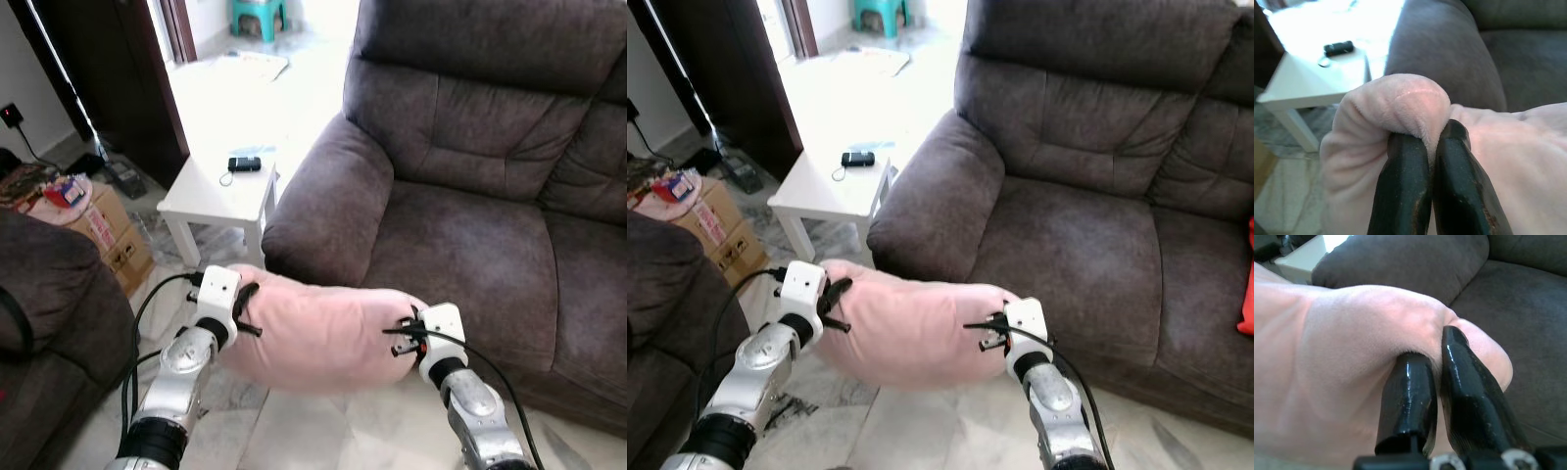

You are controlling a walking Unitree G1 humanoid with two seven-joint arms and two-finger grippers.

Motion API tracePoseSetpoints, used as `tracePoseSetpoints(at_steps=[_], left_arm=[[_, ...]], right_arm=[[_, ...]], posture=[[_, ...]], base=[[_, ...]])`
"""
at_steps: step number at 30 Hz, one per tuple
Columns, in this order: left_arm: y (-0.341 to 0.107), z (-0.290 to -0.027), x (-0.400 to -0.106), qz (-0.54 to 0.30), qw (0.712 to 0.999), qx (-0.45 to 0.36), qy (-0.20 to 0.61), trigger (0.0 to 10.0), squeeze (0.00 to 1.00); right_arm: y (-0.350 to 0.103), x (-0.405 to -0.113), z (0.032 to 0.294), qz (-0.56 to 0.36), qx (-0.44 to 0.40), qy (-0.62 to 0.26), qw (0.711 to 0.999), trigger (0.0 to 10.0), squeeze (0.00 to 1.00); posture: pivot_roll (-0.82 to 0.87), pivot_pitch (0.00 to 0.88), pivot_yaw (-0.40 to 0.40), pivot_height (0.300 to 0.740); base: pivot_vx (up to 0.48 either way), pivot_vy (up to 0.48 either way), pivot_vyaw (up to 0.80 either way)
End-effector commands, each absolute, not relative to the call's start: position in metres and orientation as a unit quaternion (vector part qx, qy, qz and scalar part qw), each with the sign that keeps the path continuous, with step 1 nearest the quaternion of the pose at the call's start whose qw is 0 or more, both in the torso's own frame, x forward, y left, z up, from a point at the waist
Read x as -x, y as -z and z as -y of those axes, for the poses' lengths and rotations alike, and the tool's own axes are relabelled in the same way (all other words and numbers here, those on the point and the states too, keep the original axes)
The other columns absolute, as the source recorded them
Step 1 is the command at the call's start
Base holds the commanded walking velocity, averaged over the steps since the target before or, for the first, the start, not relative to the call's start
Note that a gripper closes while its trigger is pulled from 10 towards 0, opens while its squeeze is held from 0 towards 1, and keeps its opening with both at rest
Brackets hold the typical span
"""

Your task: Move the pillow to the sofa from floor

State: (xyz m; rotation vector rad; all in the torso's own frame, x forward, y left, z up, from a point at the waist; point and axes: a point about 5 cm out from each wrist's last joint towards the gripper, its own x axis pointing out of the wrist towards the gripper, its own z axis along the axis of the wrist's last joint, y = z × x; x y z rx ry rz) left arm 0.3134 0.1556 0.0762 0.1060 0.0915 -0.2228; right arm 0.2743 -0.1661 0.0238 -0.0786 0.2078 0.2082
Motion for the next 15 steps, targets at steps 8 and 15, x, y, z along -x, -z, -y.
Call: tracePoseSetpoints(at_steps=[8, 15], left_arm=[[-0.082, -0.152, -0.308, -0.004, 0.994, -0.037, 0.107, 10.0, 0.0], [-0.083, -0.149, -0.309, 0.004, 0.994, -0.041, 0.097, 10.0, 0.0]], right_arm=[[-0.05, -0.279, 0.158, -0.032, -0.01, -0.07, 0.997, 10.0, 0.0], [-0.062, -0.285, 0.165, -0.012, -0.015, -0.029, 0.999, 10.0, 0.0]], posture=[[0.05, 0.0, -0.026, 0.74], [0.05, 0.0, -0.032, 0.74]], base=[[0.0, 0.0, 0.0], [0.0, 0.0, 0.0]])
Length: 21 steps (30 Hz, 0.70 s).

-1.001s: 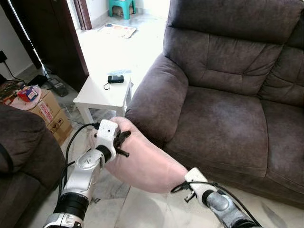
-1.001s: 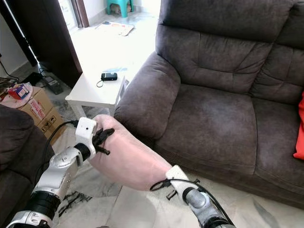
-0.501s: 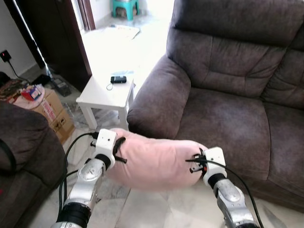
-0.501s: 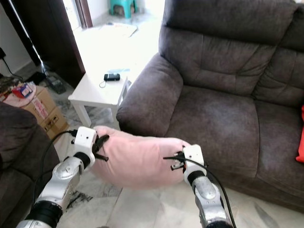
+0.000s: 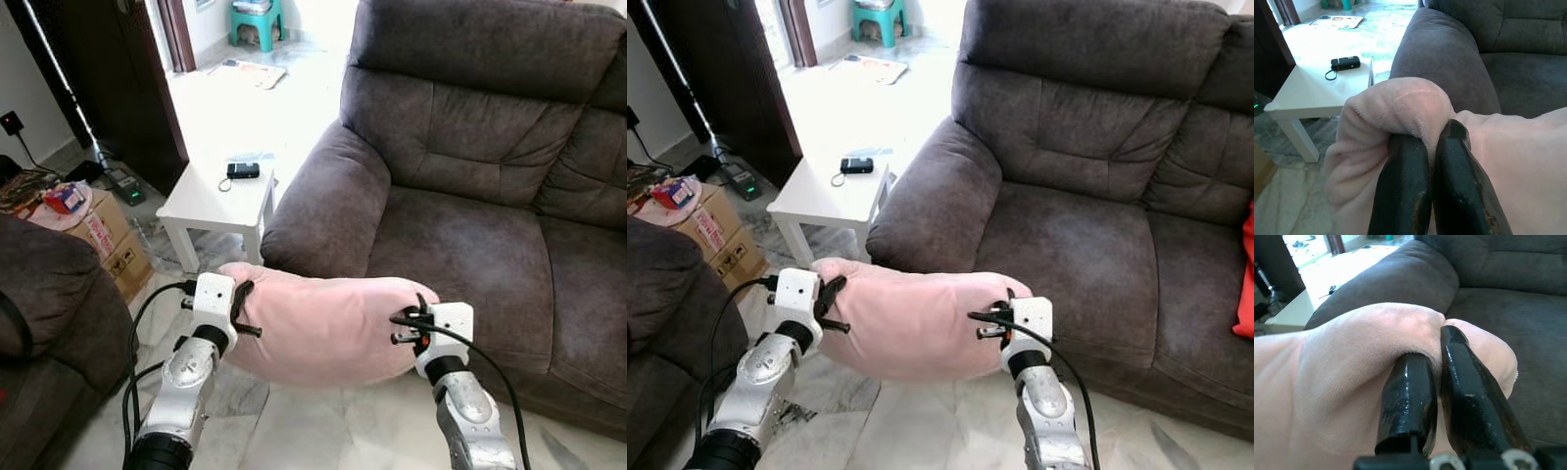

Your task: Move the pillow to the sofa from floor

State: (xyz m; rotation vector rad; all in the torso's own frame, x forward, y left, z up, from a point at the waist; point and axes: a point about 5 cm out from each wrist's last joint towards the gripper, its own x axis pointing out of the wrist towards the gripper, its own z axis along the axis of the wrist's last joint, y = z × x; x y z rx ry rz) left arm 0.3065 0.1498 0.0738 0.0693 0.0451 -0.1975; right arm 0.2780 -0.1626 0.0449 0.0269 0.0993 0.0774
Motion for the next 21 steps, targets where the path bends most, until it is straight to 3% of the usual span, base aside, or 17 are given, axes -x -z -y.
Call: tracePoseSetpoints(at_steps=[1, 17, 21], left_arm=[[-0.083, -0.15, -0.31, 0.005, 0.995, -0.04, 0.093, 10.0, 0.0], [-0.084, -0.151, -0.313, 0.009, 0.995, -0.038, 0.091, 10.0, 0.0], [-0.084, -0.152, -0.315, 0.007, 0.995, -0.043, 0.089, 10.0, 0.0]], right_arm=[[-0.064, -0.286, 0.168, -0.008, -0.022, -0.02, 1.0, 10.0, 0.0], [-0.064, -0.289, 0.161, -0.011, -0.019, -0.025, 0.999, 10.0, 0.0], [-0.064, -0.291, 0.159, -0.012, -0.019, -0.027, 0.999, 10.0, 0.0]], posture=[[0.05, 0.0, -0.033, 0.74], [0.05, 0.0, -0.037, 0.74], [0.05, 0.0, -0.035, 0.74]], base=[[0.0, 0.0, -0.76], [0.0, -0.095, -0.75], [0.0, -0.48, -0.75]])
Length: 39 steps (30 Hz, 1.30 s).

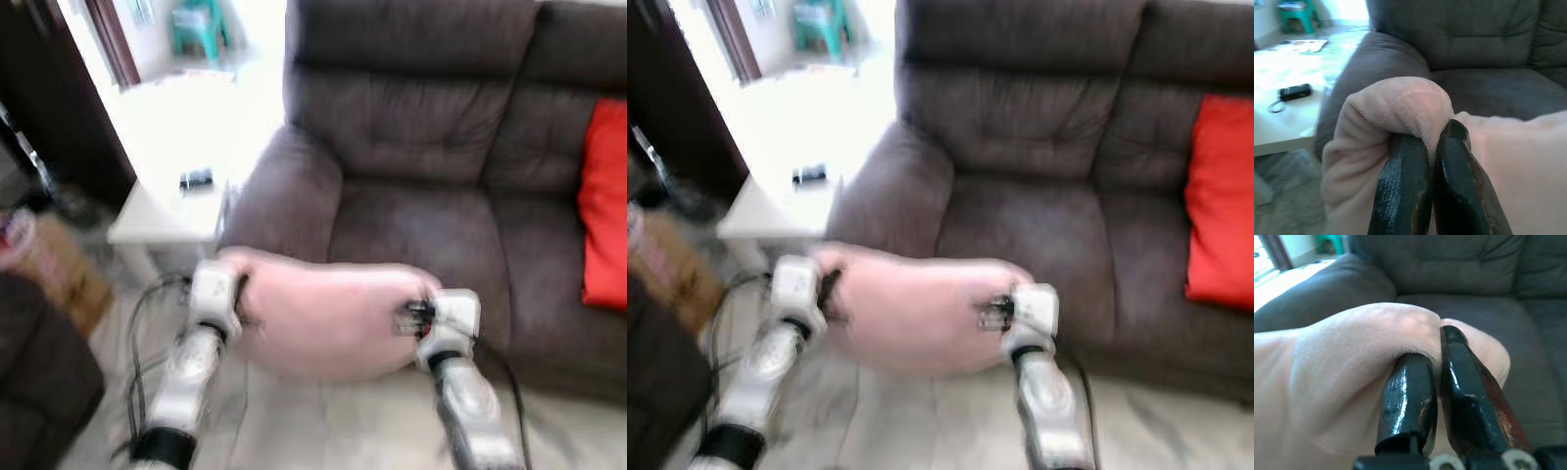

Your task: Move the pillow to the sofa from floor

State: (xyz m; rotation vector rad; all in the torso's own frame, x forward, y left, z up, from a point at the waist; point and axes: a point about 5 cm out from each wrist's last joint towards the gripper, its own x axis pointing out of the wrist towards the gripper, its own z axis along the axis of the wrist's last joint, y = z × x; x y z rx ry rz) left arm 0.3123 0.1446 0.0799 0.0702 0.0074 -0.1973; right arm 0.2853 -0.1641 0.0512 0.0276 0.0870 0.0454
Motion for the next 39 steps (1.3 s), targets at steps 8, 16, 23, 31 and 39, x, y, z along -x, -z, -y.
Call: tracePoseSetpoints(at_steps=[8, 16, 23, 31, 39], left_arm=[[-0.088, -0.155, -0.317, 0.016, 0.996, -0.032, 0.082, 10.0, 0.0], [-0.094, -0.162, -0.315, 0.031, 0.997, -0.04, 0.057, 10.0, 0.0], [-0.107, -0.169, -0.312, 0.062, 0.997, -0.032, 0.03, 10.0, 0.0], [-0.139, -0.181, -0.304, 0.138, 0.986, -0.092, -0.02, 10.0, 0.0], [-0.143, -0.182, -0.296, 0.152, 0.981, -0.112, -0.037, 10.0, 0.0]], right_arm=[[-0.066, -0.291, 0.161, -0.005, -0.021, -0.028, 0.999, 10.0, 0.0], [-0.07, -0.292, 0.158, 0.001, -0.024, -0.041, 0.999, 10.0, 0.0], [-0.081, -0.298, 0.151, 0.023, -0.024, -0.059, 0.998, 10.0, 0.0], [-0.116, -0.301, 0.145, 0.096, -0.023, -0.08, 0.992, 10.0, 0.0], [-0.119, -0.301, 0.142, 0.101, -0.011, -0.094, 0.99, 10.0, 0.0]], posture=[[0.05, 0.0, -0.037, 0.74], [0.06, 0.0, -0.044, 0.74], [0.06, 0.0, -0.047, 0.74], [0.05, 0.0, -0.044, 0.74], [0.05, 0.009, -0.042, 0.74]], base=[[0.0, -0.06, -0.46], [0.0, 0.0, 0.0], [0.0, 0.0, 0.0], [0.0, 0.0, 0.0], [0.0, 0.0, 0.0]])
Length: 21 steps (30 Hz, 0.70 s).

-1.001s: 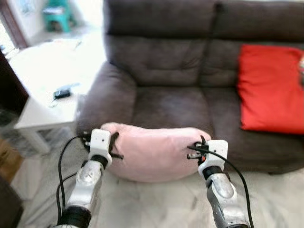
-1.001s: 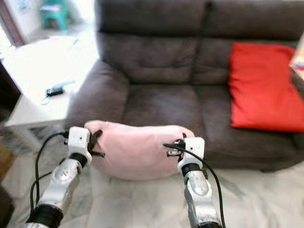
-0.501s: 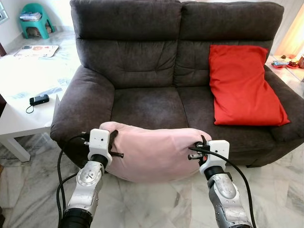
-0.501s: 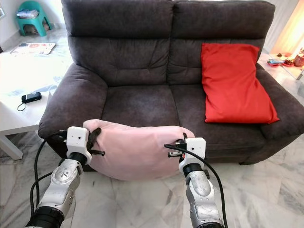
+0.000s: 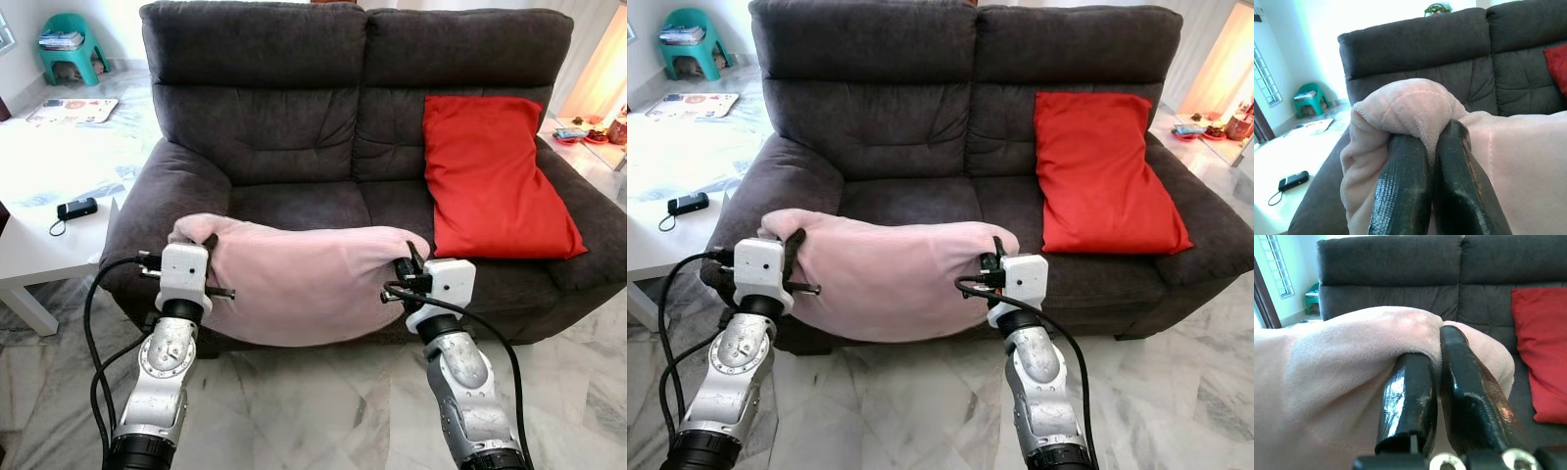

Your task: Move the pillow to the sofa from floor

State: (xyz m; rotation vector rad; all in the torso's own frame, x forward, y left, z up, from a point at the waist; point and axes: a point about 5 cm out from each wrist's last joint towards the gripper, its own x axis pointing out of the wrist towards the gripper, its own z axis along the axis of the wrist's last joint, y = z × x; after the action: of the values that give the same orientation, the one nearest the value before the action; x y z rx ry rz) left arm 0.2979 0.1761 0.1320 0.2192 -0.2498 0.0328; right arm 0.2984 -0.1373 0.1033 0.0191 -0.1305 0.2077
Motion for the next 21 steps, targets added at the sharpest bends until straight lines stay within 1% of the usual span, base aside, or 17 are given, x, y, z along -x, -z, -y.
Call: tracePoseSetpoints(at_steps=[1, 3, 8, 10, 13, 21], left_arm=[[-0.1421, -0.1807, -0.2961, 0.148, 0.982, -0.111, -0.036, 10.0, 0.0], [-0.1425, -0.18, -0.2958, 0.147, 0.982, -0.111, -0.037, 10.0, 0.0], [-0.1444, -0.1799, -0.2964, 0.147, 0.982, -0.111, -0.04, 10.0, 0.0], [-0.1444, -0.1793, -0.2964, 0.146, 0.982, -0.11, -0.039, 10.0, 0.0], [-0.1431, -0.1775, -0.2966, 0.142, 0.983, -0.109, -0.034, 10.0, 0.0], [-0.1437, -0.1772, -0.2971, 0.144, 0.983, -0.109, -0.031, 10.0, 0.0]], right_arm=[[-0.1183, -0.3001, 0.1415, 0.099, -0.006, -0.096, 0.99, 10.0, 0.0], [-0.1182, -0.2989, 0.1412, 0.1, 0.004, -0.1, 0.99, 10.0, 0.0], [-0.1187, -0.2984, 0.141, 0.098, -0.008, -0.1, 0.99, 10.0, 0.0], [-0.119, -0.2983, 0.1412, 0.099, -0.009, -0.099, 0.99, 10.0, 0.0], [-0.1183, -0.2983, 0.1413, 0.097, -0.022, -0.098, 0.99, 10.0, 0.0], [-0.1174, -0.2987, 0.1381, 0.092, -0.012, -0.104, 0.99, 10.0, 0.0]], posture=[[0.06, 0.01, -0.044, 0.74], [0.06, 0.01, -0.044, 0.74], [0.06, 0.019, -0.042, 0.74], [0.06, 0.022, -0.04, 0.74], [0.06, 0.025, -0.037, 0.74], [0.06, 0.027, -0.037, 0.74]], base=[[0.0, 0.0, 0.0], [0.0, 0.0, 0.71], [0.0, 0.0, 0.78], [0.0, 0.0, 0.49], [0.0, 0.0, 0.0], [0.296, 0.0, 0.0]])
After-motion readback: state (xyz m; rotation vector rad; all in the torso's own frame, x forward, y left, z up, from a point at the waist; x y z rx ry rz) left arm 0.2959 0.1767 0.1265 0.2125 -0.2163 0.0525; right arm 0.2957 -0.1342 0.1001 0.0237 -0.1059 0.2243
